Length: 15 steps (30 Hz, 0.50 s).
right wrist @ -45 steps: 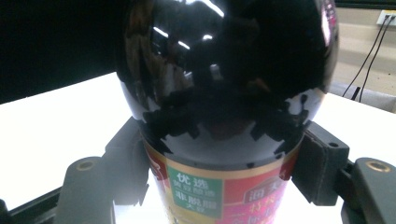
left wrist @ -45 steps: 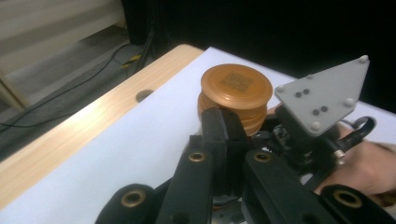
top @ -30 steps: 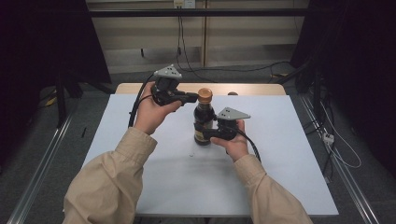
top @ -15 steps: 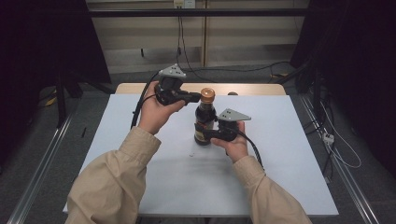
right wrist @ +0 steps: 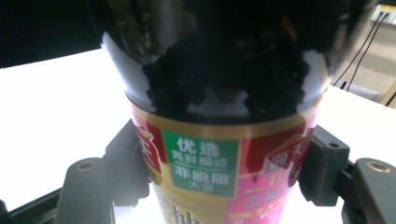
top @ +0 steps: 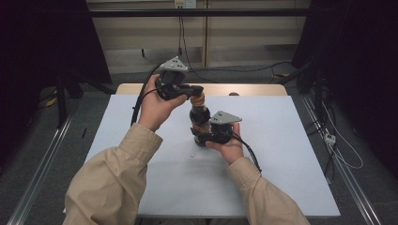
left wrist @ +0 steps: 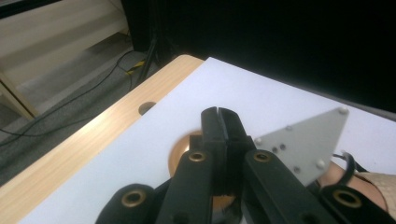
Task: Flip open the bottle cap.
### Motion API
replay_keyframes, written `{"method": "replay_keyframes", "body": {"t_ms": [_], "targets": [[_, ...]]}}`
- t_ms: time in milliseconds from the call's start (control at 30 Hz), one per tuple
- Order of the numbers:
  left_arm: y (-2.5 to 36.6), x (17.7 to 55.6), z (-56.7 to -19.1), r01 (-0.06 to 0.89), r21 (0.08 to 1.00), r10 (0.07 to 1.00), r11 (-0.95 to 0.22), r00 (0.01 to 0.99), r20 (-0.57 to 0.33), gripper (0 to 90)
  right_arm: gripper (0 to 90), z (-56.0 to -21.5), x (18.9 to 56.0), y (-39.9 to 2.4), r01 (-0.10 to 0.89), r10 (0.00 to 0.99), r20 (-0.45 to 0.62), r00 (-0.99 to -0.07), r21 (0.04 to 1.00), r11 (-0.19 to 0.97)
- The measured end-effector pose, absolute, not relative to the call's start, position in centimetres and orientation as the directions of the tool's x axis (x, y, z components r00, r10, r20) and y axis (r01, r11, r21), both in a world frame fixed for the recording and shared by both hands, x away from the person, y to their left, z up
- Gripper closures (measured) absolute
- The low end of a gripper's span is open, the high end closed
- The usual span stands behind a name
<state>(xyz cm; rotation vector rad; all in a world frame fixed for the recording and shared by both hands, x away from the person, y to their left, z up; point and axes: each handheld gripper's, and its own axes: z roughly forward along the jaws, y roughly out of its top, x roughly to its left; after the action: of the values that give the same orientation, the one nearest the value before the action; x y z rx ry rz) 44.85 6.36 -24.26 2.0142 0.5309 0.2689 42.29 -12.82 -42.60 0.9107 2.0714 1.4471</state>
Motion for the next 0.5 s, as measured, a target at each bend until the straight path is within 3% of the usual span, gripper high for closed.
{"method": "replay_keyframes", "body": {"t_ms": [100,367,433,500], "targets": [[7.5,45.0,-25.1,0.275,0.866,0.48,-0.417,0.876,-0.047,90.0,29.1,-42.6,42.8,-13.9,0.329,0.756,0.105,-0.646,0.932,0.152],[8.4,45.1,-26.0,0.289,0.848,0.486,-0.444,0.873,-0.043,90.0,24.8,-41.2,42.6,-13.6,0.321,0.747,0.099,-0.657,0.934,0.158],[8.6,45.0,-26.0,0.29,0.846,0.483,-0.448,0.874,-0.043,90.0,23.3,-40.9,42.6,-13.6,0.322,0.751,0.156,-0.642,0.943,0.08],[8.8,45.0,-26.0,0.29,0.843,0.482,-0.453,0.875,-0.042,90.0,21.4,-40.2,42.7,-13.6,0.314,0.751,0.152,-0.642,0.946,0.077]]}}
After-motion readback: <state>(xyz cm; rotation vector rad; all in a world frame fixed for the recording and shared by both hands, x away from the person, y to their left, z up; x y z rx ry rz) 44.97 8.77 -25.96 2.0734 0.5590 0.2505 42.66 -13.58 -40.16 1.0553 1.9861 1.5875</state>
